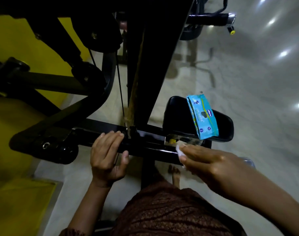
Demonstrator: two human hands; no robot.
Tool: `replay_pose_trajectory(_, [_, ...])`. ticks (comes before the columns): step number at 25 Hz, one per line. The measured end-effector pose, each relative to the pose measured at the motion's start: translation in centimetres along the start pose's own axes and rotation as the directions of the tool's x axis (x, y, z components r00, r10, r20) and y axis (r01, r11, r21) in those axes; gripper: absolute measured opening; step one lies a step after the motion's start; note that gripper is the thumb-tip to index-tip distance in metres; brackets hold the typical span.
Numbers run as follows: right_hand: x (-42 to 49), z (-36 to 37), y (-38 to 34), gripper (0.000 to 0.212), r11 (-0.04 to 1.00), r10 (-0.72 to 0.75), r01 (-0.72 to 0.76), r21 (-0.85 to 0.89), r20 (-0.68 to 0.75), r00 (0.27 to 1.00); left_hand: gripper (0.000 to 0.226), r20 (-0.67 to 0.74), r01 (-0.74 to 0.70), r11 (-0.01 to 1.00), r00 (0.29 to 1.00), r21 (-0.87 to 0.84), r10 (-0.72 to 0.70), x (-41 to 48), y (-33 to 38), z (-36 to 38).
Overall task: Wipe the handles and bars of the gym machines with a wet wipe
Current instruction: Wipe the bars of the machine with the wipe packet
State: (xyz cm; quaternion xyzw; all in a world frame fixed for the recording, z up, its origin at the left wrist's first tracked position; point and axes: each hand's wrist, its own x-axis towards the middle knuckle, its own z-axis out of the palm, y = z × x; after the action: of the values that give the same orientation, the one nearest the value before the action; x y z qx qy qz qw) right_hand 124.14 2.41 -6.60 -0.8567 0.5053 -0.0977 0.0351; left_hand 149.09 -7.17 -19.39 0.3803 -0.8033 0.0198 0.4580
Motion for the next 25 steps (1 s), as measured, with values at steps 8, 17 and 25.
replay_pose_trajectory(8, [2.6,4.0,-1.3,0.043,0.999,-0.005,0.009,0.036,-0.100,0.995,0.036,0.149,-0.181,0.979,0.970,-0.097,0.194,1.0,3.0,0.2])
replay_pose_trajectory(17, [-6.3,-3.1,2.4,0.049,0.988,0.153,-0.154,0.011,0.058,0.987,0.032,0.130,-0.271,0.934,0.943,-0.233,0.306,2.0,6.8,2.6])
replay_pose_trajectory(25, [-1.9,0.1,2.2,0.036,0.982,0.070,-0.088,0.166,0.112,0.991,0.027,0.072,-0.217,0.951,0.969,-0.222,0.238,1.8,7.2,3.1])
